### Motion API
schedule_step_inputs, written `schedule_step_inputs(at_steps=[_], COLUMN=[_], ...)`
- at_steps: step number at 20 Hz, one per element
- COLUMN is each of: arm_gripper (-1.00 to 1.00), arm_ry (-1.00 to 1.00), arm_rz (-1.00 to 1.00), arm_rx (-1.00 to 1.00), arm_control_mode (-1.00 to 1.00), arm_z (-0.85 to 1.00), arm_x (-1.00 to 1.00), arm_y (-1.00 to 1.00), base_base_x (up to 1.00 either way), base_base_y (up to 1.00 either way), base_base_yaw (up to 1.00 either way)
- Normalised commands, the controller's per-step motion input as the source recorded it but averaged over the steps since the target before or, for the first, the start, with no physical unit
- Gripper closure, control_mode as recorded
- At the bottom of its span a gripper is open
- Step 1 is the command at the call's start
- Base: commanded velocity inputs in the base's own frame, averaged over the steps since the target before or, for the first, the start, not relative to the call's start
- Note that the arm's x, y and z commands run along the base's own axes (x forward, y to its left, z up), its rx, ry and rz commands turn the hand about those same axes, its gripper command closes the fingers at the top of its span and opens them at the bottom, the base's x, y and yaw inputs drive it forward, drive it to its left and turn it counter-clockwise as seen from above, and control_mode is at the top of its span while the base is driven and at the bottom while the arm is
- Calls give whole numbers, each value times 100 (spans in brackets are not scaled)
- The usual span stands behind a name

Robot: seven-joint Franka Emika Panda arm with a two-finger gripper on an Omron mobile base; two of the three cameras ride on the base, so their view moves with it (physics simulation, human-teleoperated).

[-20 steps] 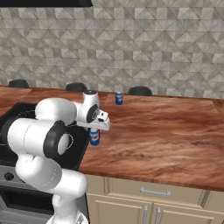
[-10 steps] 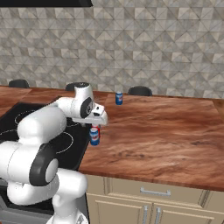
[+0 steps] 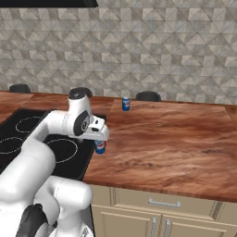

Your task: Four empty soda cans are scattered around the kitchen. Gather all the cans and cluster them next to the stove for recycling.

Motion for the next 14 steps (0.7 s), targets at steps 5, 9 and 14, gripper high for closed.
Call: schedule_step_inputs(at_steps=[5,9,14], arm_gripper=[-100,-100,-100], arm_ry=[0,0,0], arm_rz=[0,0,0], arm_rx=[0,0,0], arm_control_mode=[-100,-100,-100], arm_z=[18,26,25], arm_x=[-48,-34,-19], arm_y=[0,0,1], base_base_x=[0,0,0], base_base_y=[0,0,0], base_base_yaw=[0,0,0])
